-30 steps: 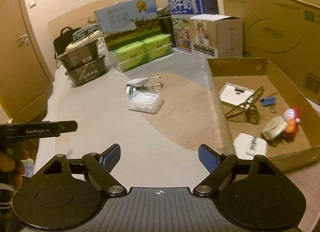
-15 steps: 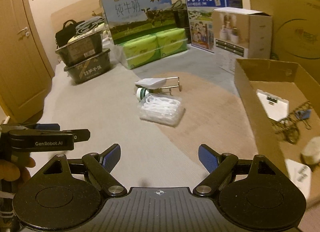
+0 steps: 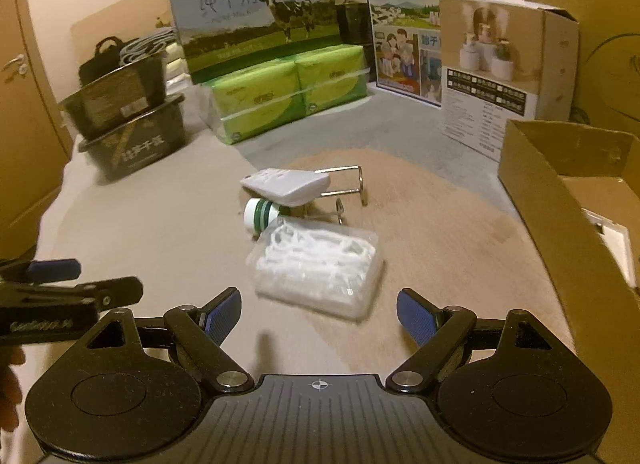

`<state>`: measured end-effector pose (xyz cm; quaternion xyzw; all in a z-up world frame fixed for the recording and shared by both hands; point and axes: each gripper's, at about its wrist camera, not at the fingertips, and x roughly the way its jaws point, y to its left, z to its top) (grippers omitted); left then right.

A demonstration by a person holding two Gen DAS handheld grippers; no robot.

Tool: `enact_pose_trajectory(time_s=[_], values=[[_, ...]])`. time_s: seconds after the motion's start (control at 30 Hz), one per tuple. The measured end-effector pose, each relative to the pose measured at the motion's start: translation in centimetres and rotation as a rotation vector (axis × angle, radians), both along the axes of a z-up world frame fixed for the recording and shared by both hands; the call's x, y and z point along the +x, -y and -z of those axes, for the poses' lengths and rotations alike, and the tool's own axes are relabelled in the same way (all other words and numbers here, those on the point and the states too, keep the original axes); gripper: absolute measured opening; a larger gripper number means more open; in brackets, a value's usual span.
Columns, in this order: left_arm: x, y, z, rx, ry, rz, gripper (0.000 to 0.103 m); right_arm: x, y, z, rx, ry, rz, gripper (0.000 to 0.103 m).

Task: Organize rigid objects
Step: 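Move the left gripper to the green-white spool while the right approaches the clear floss box, then grasp the clear floss pick box with the right gripper while the left grasps the green-white spool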

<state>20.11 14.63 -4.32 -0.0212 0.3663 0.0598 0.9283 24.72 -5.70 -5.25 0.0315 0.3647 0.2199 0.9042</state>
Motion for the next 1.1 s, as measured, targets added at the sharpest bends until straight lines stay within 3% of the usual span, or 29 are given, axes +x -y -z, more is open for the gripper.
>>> enact_pose_trajectory(time_s=[0.1, 0.4, 0.73, 0.87, 1.03, 1.1], values=[[0.8, -0.4, 0.2, -0.003, -0.001, 0.004, 0.087, 1.2, -0.6, 0.5, 0.013, -0.004, 0.021, 0.092], [1.6, -1.1, 1.2, -0.034, -0.007, 0.01, 0.087, 3.2, -2.2, 1.9, -0.04, -0.011, 0.04, 0.093], [3.1, 0.6, 1.3, -0.041, 0.007, 0.096, 0.087, 1.9, 1.0, 1.6, -0.074, 0.016, 0.038, 0.091], [4.6, 2.0, 1.4, -0.075, 0.02, 0.13, 0.077, 1.4, 3.2, 1.5, -0.079, 0.016, 0.063, 0.091], [6.6, 4.2, 1.9, -0.056, 0.047, 0.165, 0.067, 0.9, 4.6, 1.5, -0.087, 0.026, 0.065, 0.091], [7.3, 4.9, 2.0, -0.055, 0.056, 0.177, 0.058, 0.8, 4.8, 1.5, -0.085, 0.03, 0.062, 0.091]])
